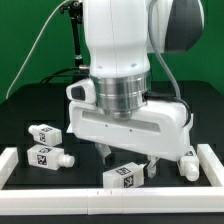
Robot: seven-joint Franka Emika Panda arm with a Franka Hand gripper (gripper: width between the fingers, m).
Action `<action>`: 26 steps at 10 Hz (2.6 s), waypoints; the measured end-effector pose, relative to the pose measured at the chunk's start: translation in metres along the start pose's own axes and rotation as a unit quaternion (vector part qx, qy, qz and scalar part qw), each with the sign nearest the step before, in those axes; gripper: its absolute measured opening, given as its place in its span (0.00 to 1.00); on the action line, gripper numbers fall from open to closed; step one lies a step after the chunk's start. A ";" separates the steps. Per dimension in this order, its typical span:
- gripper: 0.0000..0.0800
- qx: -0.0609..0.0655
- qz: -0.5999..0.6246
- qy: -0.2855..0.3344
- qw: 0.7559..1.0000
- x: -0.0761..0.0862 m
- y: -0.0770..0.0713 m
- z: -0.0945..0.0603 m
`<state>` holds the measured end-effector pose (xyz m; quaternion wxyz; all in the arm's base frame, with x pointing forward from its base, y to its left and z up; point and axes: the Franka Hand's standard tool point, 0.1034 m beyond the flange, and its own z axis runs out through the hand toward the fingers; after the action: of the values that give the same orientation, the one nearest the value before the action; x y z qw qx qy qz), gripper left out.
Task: Assemble one leg
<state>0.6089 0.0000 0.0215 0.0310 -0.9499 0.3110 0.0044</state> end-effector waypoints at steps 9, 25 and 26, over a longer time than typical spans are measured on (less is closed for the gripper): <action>0.35 0.007 -0.041 0.012 0.999 -0.023 0.041 -0.045; 0.35 0.005 -0.193 0.055 0.980 -0.094 0.176 -0.061; 0.35 -0.001 -0.179 0.045 0.983 -0.112 0.199 -0.049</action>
Offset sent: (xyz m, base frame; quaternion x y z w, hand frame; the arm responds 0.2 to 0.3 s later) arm 0.0000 0.0000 0.0000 0.0000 0.0000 0.0000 1.0000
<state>0.4005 -0.0974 0.0621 0.0164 -0.9895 0.1370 -0.0433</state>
